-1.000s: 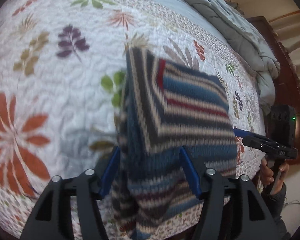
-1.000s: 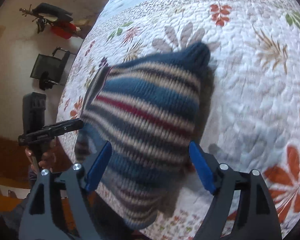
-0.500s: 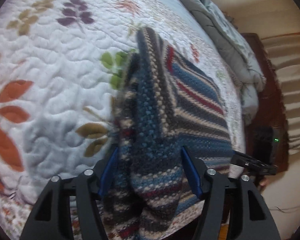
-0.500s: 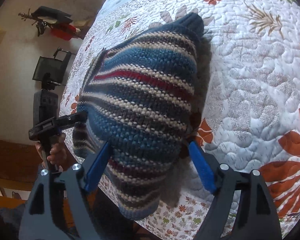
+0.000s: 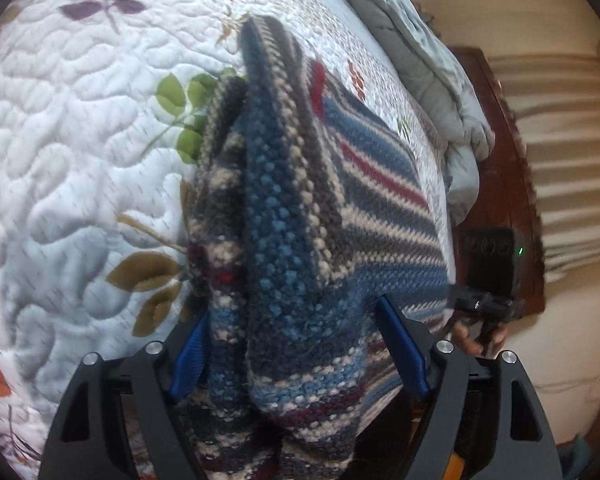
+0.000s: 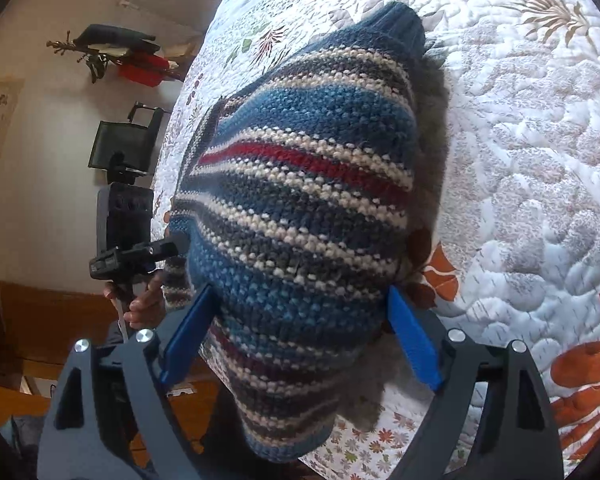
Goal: Fold small clothes
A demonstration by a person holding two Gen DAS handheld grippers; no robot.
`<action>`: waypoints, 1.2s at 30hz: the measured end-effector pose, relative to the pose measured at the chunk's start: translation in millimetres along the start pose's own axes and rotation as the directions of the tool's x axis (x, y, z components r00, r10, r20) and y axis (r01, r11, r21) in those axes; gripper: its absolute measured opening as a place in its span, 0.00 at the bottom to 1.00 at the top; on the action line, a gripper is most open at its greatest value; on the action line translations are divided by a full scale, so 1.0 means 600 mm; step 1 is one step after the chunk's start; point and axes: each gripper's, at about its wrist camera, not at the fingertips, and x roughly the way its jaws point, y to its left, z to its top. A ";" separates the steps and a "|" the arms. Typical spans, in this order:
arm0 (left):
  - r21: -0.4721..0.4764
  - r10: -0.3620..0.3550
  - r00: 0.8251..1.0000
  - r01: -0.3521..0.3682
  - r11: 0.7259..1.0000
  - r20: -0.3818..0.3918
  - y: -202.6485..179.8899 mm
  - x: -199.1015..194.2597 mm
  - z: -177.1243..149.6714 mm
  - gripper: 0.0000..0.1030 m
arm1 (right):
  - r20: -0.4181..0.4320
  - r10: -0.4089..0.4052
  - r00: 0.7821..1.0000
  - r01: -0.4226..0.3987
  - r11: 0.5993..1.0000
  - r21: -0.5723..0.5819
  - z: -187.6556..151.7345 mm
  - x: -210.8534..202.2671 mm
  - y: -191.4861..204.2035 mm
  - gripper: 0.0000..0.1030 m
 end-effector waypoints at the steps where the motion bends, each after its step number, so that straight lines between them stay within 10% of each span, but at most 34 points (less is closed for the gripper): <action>1: 0.008 -0.004 1.000 0.004 1.000 -0.003 0.000 -0.002 -0.003 0.78 | 0.002 -0.006 1.000 0.006 1.000 -0.003 -0.001 -0.002 0.003 0.83; 16: -0.011 -0.085 0.996 0.084 0.996 -0.034 -0.006 0.015 -0.001 0.77 | -0.002 0.000 1.000 0.000 1.000 -0.023 -0.005 0.015 0.010 0.85; 22: -0.069 -0.077 0.997 0.076 0.995 -0.006 0.014 -0.002 -0.009 0.46 | 0.032 -0.034 0.999 0.036 0.996 -0.078 -0.021 0.004 0.014 0.59; 36: -0.018 -0.113 0.991 0.115 0.993 0.077 -0.077 0.003 -0.021 0.40 | 0.169 -0.020 0.985 0.037 0.994 -0.102 -0.049 -0.091 0.020 0.35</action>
